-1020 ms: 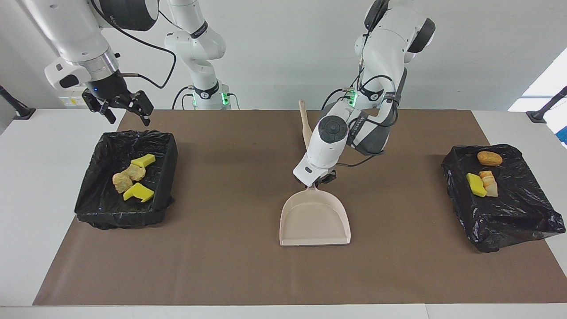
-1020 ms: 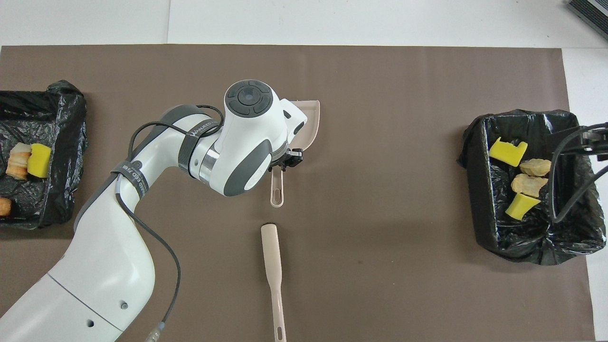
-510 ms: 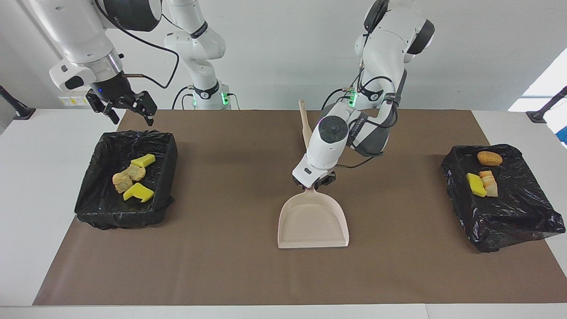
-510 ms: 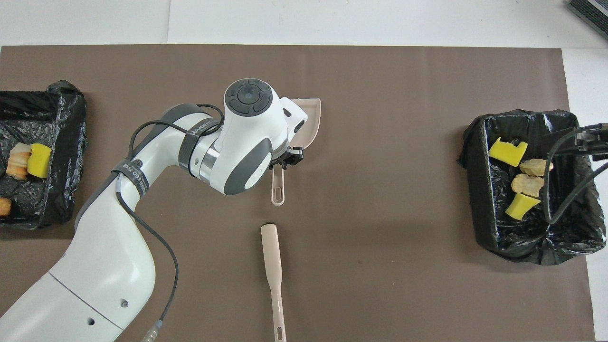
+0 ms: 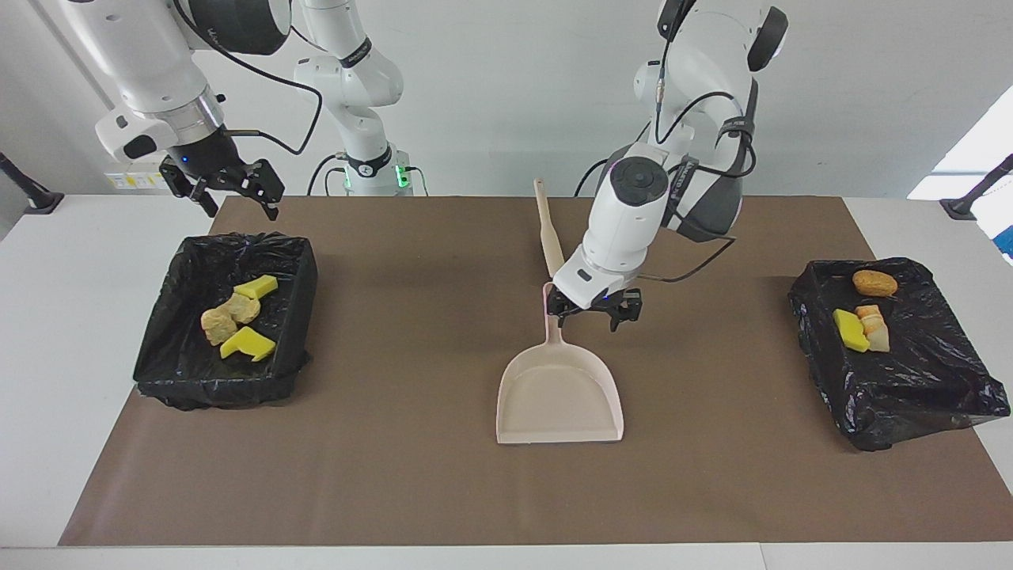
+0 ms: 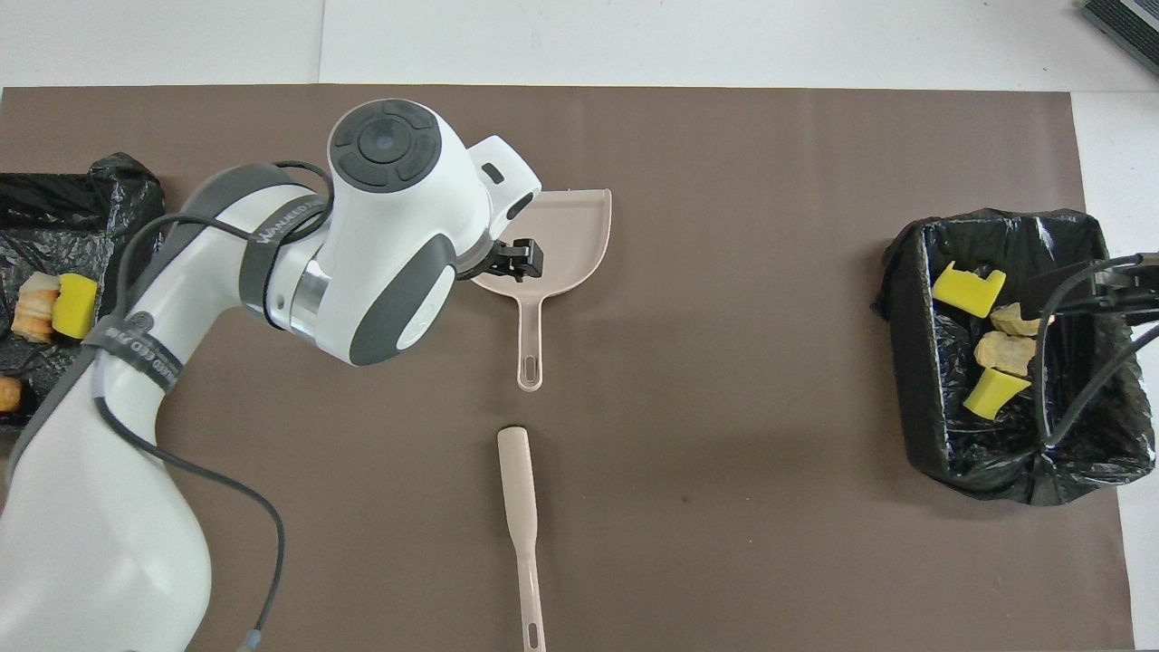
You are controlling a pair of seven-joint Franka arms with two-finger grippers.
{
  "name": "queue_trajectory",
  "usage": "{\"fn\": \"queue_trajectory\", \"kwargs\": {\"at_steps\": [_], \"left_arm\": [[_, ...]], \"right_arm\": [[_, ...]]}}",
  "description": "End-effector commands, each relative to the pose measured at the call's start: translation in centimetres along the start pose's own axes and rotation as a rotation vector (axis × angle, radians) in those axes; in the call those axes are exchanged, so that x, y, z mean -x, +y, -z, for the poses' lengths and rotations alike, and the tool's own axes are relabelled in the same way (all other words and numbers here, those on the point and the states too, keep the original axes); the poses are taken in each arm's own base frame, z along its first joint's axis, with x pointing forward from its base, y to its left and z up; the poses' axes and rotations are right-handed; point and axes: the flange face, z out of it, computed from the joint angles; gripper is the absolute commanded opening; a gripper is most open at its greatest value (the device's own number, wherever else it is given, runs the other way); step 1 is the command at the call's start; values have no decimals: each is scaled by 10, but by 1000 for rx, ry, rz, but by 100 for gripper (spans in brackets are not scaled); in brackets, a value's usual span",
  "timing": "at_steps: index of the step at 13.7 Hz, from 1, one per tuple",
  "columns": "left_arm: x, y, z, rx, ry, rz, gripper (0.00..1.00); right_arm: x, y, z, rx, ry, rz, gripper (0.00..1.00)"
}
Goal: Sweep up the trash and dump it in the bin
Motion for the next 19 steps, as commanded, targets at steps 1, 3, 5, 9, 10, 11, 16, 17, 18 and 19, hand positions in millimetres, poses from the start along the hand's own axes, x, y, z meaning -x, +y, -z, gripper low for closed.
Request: {"fn": "queue_trajectory", "kwargs": {"at_steps": [1, 3, 5, 9, 10, 11, 16, 17, 18, 19], "left_arm": [[34, -60, 48, -50, 6, -104, 100], [58, -104, 84, -76, 3, -162, 100], [72, -150, 112, -38, -21, -101, 100], [100, -215, 159, 35, -3, -2, 100], [103, -223, 167, 36, 2, -21, 100], [106, -234, 174, 36, 5, -39, 100], [109, -265, 201, 32, 3, -65, 100], [109, -262, 204, 27, 15, -92, 100], [109, -263, 205, 23, 20, -108, 100], [109, -262, 204, 20, 18, -111, 100]], "right_arm": [[8, 1, 0, 1, -8, 21, 100], [8, 1, 0, 1, -8, 21, 100], [9, 1, 0, 1, -10, 24, 100], [9, 3, 1, 1, -8, 23, 100], [9, 3, 1, 2, -7, 23, 100], [9, 3, 1, 2, -8, 21, 100], [9, 3, 2, 2, -5, 20, 100], [8, 4, 2, 2, -5, 18, 100], [8, 4, 2, 2, -4, 18, 100], [8, 3, 3, 2, -4, 19, 100]]}}
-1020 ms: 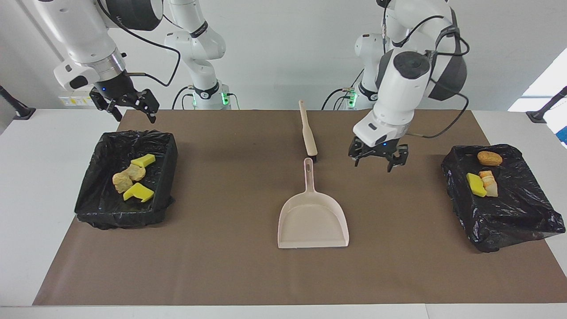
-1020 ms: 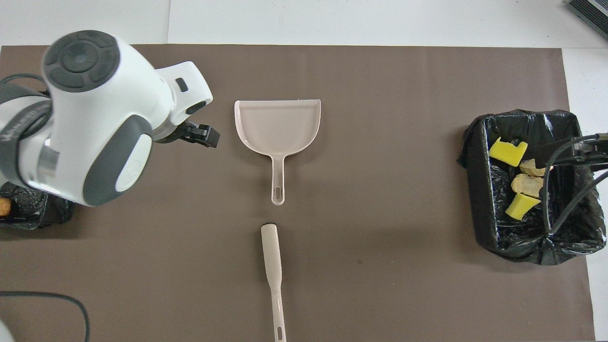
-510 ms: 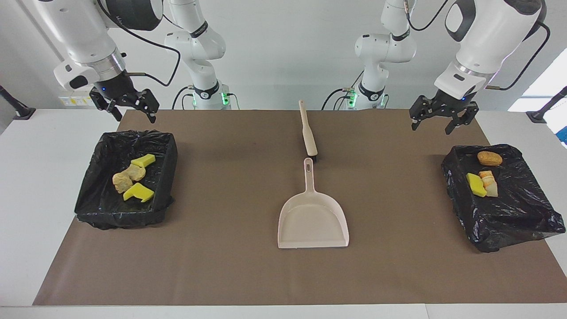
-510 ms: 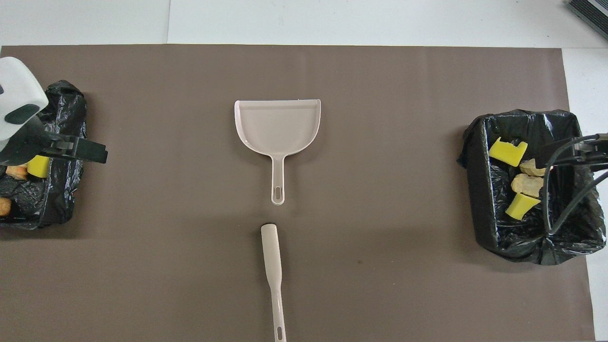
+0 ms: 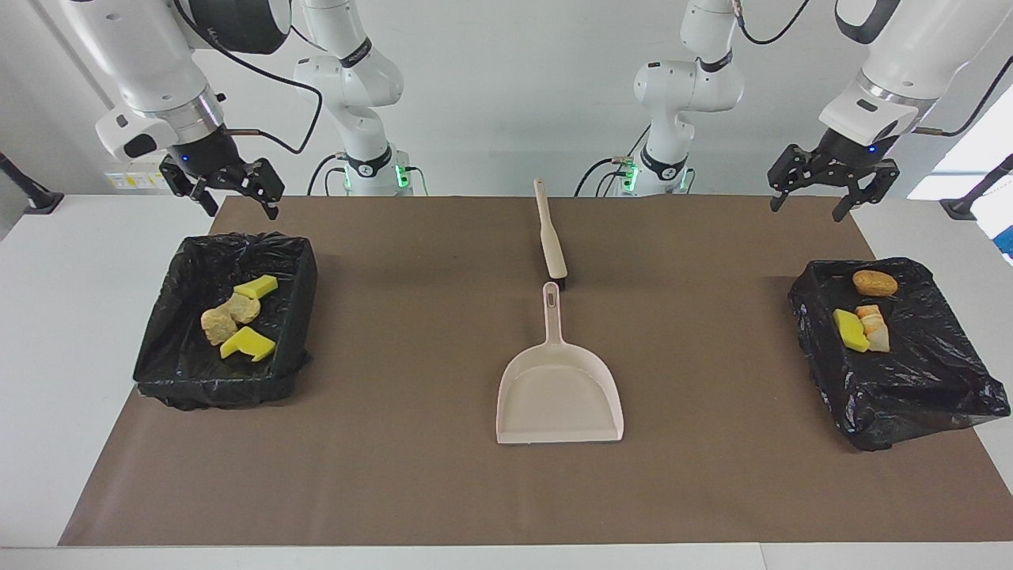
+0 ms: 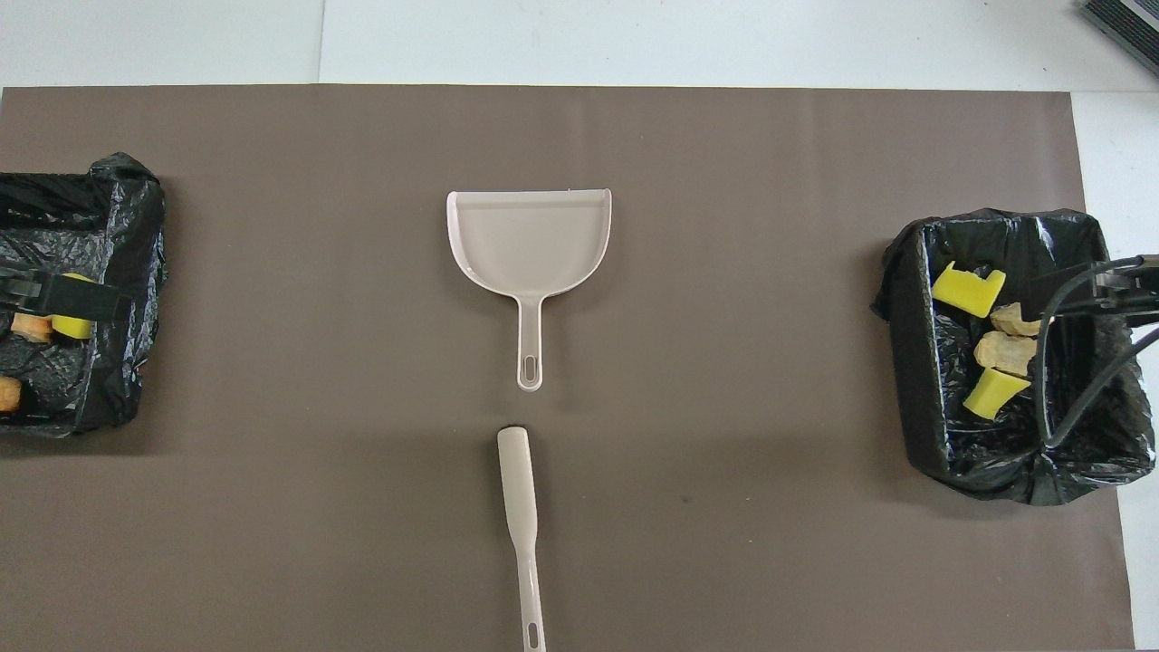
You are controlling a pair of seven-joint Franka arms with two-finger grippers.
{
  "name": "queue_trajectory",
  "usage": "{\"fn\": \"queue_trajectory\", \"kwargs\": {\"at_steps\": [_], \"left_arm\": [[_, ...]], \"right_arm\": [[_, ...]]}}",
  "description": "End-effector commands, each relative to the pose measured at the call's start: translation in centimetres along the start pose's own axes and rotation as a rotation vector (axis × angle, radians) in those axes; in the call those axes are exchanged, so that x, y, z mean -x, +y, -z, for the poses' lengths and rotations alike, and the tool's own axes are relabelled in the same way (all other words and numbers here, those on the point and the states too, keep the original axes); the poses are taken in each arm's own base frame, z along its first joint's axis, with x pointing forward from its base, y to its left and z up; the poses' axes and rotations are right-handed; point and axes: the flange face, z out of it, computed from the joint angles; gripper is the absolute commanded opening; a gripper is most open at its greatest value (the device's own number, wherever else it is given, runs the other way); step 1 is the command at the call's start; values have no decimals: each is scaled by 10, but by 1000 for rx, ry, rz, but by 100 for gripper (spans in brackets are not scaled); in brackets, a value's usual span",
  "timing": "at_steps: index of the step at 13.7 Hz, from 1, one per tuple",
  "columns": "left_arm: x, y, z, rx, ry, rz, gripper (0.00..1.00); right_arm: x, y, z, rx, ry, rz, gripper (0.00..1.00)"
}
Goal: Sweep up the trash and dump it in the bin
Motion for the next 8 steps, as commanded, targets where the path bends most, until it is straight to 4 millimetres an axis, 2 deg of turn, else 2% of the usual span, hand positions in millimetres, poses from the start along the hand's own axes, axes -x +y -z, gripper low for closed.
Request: {"fn": "queue_trajectory", "kwargs": {"at_steps": [1, 8], "left_arm": [[1, 1, 5, 9, -7, -26, 100], [4, -12, 5, 4, -21, 11, 100]], "right_arm": [[7, 2, 2, -1, -3, 21, 100], [7, 1, 3, -2, -1, 22, 100]]}}
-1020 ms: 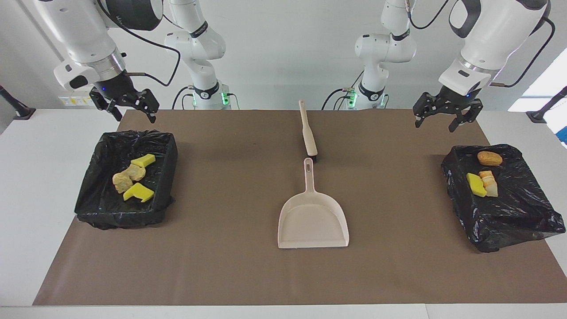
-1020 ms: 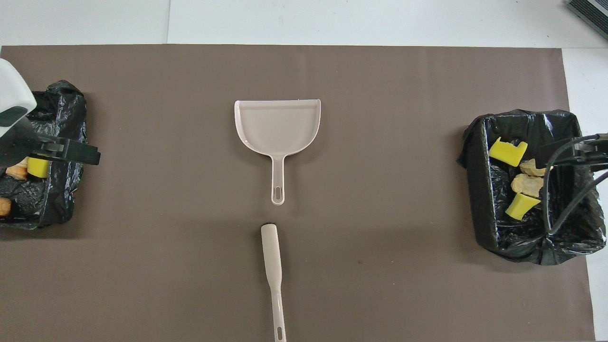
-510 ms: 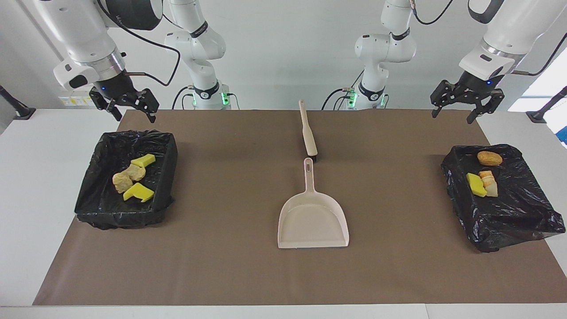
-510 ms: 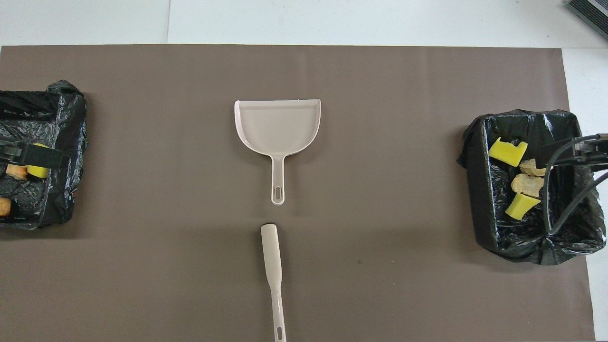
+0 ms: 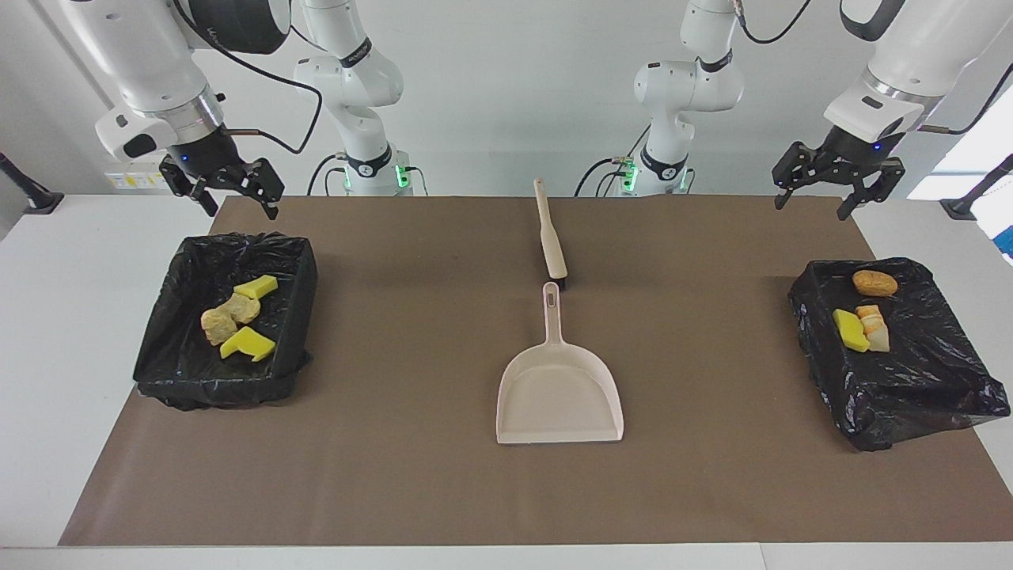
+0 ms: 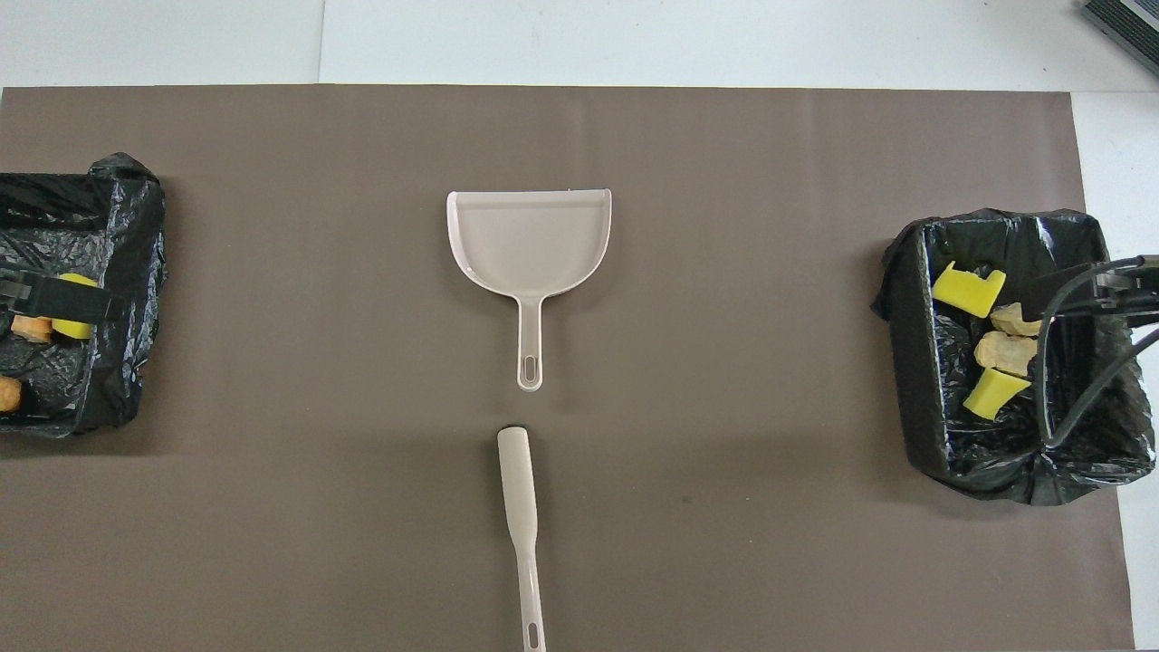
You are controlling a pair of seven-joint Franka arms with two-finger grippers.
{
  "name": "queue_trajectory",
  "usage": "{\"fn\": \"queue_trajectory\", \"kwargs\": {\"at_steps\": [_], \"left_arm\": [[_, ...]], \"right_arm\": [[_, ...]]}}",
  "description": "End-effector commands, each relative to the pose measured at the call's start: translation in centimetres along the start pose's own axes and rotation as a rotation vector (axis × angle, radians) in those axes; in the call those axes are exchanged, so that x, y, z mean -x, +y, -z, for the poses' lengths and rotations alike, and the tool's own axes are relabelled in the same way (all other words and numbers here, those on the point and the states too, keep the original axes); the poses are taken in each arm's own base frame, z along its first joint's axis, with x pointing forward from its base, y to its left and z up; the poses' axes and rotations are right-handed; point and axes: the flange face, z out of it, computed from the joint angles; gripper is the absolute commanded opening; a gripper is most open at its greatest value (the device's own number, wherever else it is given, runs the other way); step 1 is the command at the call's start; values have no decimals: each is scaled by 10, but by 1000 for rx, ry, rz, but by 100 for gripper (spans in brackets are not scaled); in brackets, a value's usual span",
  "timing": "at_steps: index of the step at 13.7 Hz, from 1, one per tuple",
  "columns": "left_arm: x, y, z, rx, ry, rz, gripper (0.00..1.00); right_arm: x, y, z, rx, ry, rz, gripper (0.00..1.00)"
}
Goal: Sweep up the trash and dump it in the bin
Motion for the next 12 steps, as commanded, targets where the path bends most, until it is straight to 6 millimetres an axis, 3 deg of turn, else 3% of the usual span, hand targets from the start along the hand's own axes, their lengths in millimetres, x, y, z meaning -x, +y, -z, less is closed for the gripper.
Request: {"fn": "queue_trajectory", "kwargs": {"at_steps": [1, 6, 12], "left_arm": [[2, -10, 4, 5, -16, 13, 100], [-7, -17, 17, 8, -43, 24, 100], [-7, 1, 24, 3, -24, -8, 100]], "right_arm": [[7, 1, 3, -1, -2, 22, 100], [7, 1, 3, -1, -2, 22, 100], [7, 1, 3, -1, -2, 22, 100]]}}
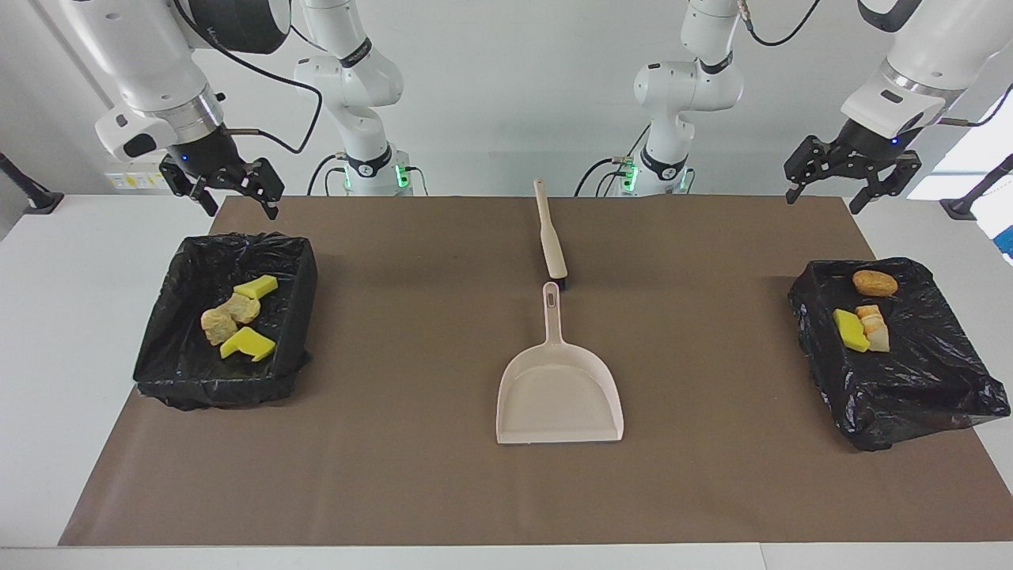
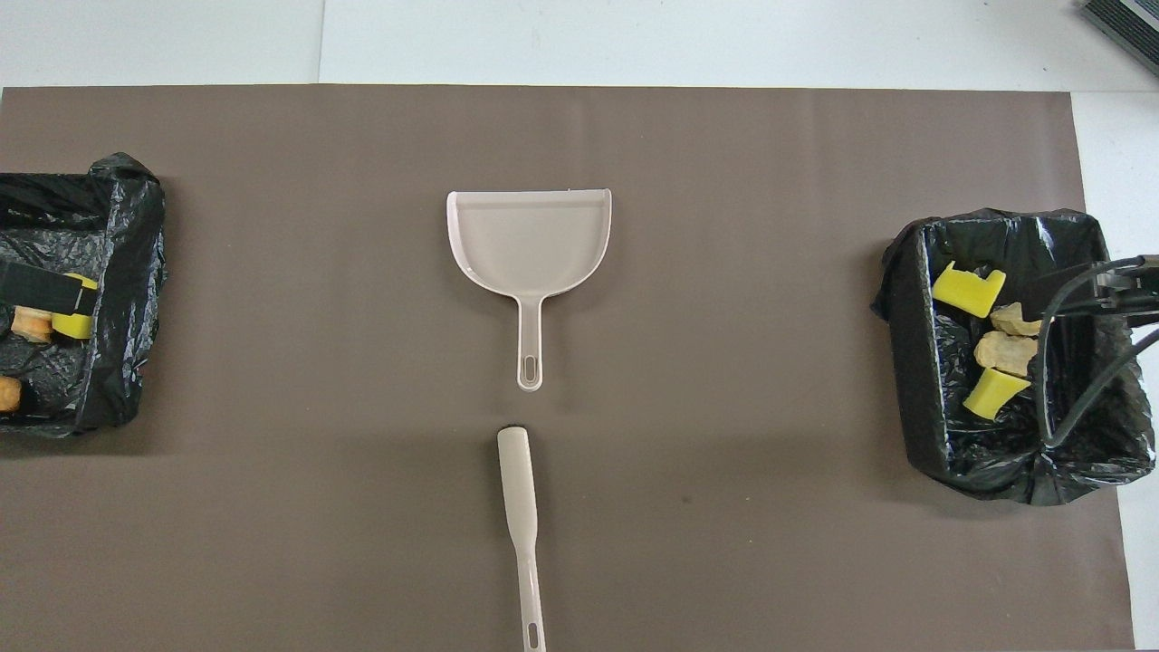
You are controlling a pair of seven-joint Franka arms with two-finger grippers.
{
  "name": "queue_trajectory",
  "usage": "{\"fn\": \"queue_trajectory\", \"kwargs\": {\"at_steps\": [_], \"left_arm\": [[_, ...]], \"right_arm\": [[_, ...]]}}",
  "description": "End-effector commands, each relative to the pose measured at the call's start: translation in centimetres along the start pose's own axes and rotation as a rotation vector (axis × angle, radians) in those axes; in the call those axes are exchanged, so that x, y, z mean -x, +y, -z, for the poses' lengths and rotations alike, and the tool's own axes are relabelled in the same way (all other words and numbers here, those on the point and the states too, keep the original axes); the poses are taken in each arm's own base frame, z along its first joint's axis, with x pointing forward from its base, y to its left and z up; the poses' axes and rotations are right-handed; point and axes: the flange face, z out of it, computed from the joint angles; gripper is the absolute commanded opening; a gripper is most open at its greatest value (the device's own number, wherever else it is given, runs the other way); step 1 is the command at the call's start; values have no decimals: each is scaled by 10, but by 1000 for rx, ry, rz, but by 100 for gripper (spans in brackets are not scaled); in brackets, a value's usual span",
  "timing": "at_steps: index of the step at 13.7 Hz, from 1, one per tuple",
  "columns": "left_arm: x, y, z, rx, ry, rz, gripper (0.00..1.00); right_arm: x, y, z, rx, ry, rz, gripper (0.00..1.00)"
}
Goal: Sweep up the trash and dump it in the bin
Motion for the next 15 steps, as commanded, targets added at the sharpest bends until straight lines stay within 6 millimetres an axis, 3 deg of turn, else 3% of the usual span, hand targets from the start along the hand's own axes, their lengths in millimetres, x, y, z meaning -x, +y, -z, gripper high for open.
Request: {"fn": "queue_trajectory", "kwargs": {"at_steps": [1, 9, 15], "left_arm": [[1, 4, 7, 4, 0, -13, 100], [2, 22, 5, 10, -13, -45, 100], [7, 19, 2, 12, -24, -37, 100]], "right_arm": [[6, 1, 2, -1, -2, 22, 100], [6, 1, 2, -1, -2, 22, 100], [6, 1, 2, -2, -2, 22, 100]]}}
